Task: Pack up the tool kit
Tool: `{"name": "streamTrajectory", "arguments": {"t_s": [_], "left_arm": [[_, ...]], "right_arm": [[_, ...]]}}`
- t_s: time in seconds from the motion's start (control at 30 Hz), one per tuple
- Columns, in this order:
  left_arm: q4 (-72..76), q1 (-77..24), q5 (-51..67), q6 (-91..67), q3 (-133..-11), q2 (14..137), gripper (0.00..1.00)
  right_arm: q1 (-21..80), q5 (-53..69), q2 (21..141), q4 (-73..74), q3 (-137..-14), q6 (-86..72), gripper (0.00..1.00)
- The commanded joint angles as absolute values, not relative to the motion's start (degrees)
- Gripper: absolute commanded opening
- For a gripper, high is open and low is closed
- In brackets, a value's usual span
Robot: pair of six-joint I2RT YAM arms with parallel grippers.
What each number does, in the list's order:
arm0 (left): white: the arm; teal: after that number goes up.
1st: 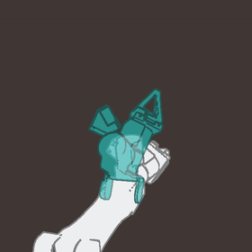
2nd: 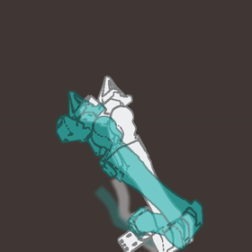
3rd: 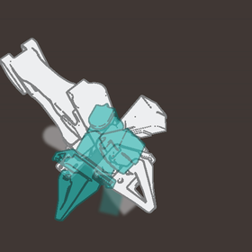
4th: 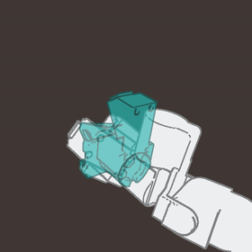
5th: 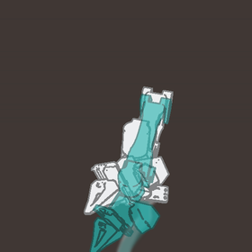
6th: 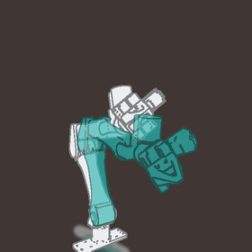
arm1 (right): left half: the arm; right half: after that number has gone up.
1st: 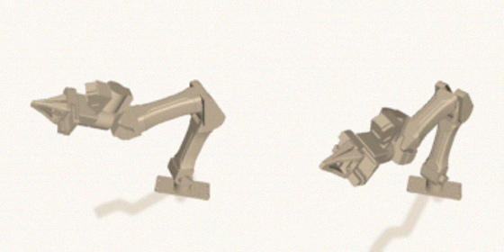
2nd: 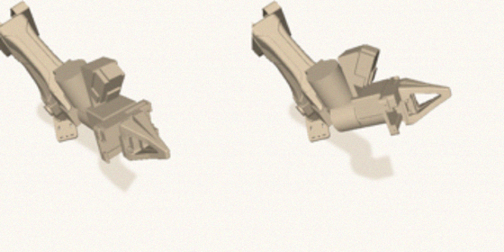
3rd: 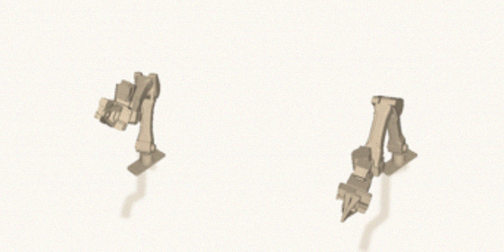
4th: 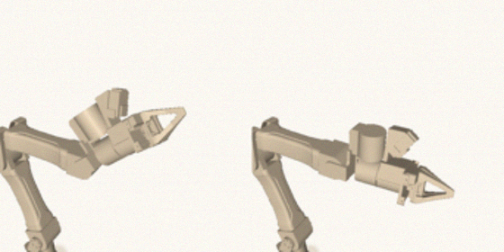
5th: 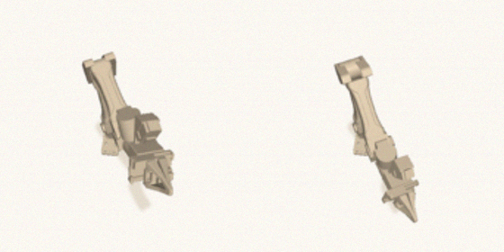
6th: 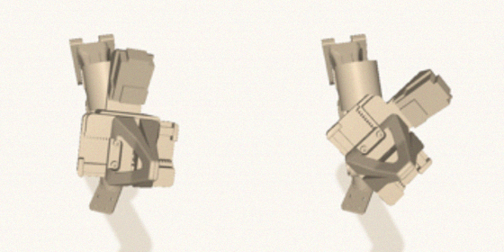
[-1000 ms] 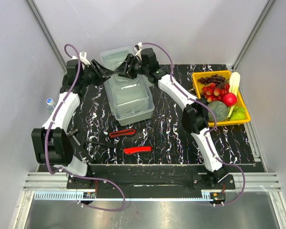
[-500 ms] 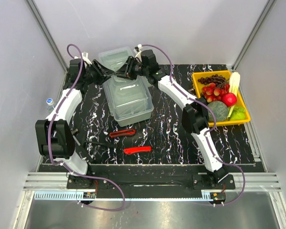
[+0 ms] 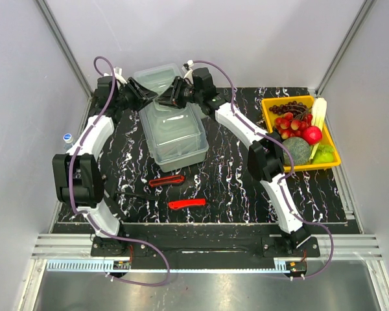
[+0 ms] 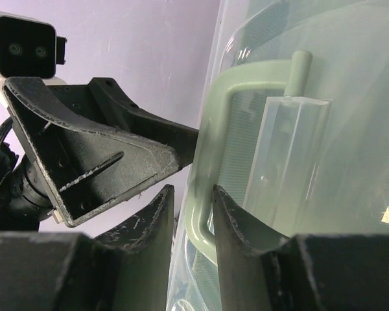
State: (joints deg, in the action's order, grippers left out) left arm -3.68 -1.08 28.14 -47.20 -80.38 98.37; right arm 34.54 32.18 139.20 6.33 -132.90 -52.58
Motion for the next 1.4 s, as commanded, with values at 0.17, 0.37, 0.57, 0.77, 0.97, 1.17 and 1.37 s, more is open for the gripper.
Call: {"name": "streamTrajectory", "arguments": {"t_s": [0.17, 0.37, 0.57, 0.77, 0.97, 1.17, 1.37], "left_arm": [[-2.64, -1.85, 29.53, -47.11, -83.76, 100.55, 0.38], [-4.31, -1.93, 28.22, -46.14, -85.25, 101.07, 0.36], [-5.18, -2.72, 27.51, -44.91, -85.96, 101.69, 0.34], [-5.62, -4.65, 27.07, -44.56, -87.36, 102.83, 0.28], [-8.96, -5.71, 26.55, -44.74, -90.96, 104.24, 0.0], [-15.2, -6.59, 25.92, -41.84, -97.55, 103.1, 0.0], [-15.56, -8.26, 30.76, -42.89, -108.7, 102.92, 0.0]], "right_arm": [[36.12, 29.82, 130.97, 12.0, -131.4, -47.74, 0.36], [35.95, 11.97, 120.78, 15.82, -120.52, -41.23, 0.41], [35.77, 5.37, 112.16, 15.47, -112.95, -37.27, 0.44], [33.58, 3.16, 104.25, 14.6, -102.15, -37.17, 0.46], [30.77, 3.25, 100.46, 13.62, -93.35, -39.55, 0.45], [27.95, 2.73, 97.21, 13.54, -86.76, -41.57, 0.45], [25.49, 2.9, 95.98, 13.54, -83.32, -41.92, 0.45]]}}
